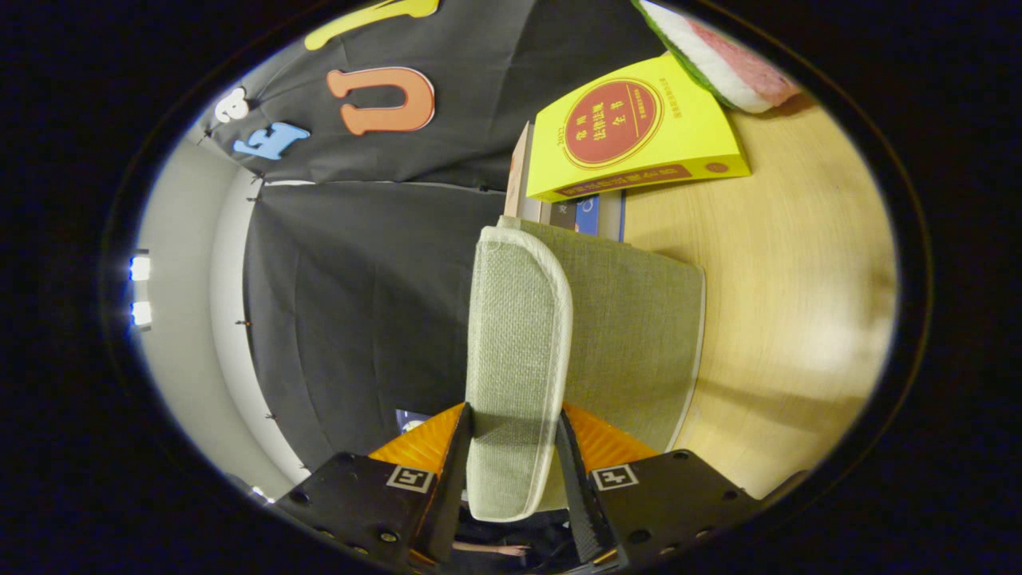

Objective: Open the storage box then place both shoes into the box .Put the left shoe in first, then the right shoe, with the right side of both shoes facing outward in a uniform manner.

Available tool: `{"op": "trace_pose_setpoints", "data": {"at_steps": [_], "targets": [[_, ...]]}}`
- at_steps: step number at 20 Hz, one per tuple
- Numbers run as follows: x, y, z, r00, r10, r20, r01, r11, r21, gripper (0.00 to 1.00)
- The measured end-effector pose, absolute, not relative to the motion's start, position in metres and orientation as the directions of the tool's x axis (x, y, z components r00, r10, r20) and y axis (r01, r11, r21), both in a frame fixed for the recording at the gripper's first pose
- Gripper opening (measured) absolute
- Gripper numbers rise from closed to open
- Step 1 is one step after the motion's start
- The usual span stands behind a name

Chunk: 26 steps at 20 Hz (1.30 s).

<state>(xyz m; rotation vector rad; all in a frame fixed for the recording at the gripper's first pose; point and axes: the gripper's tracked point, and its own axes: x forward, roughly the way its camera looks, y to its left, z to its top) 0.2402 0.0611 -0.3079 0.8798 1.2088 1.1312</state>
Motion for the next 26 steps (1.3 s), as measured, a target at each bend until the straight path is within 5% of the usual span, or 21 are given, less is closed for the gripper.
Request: {"op": "trace_pose_setpoints", "data": {"at_steps": [2,15,18,26], "targets": [[0.24,0.06,-0.308,-0.003,0.963,-0.271,-0.177,0.266,0.948,0.57],[0.248,0.044,-0.294,0.076,0.972,-0.224,-0.117,0.232,0.966,0.17],[0.252,0.043,-0.284,0.089,0.966,-0.242,-0.143,0.253,0.957,0.01],[0.216,0.047,-0.199,0.104,0.967,-0.234,-0.244,0.253,0.936,0.0]]}}
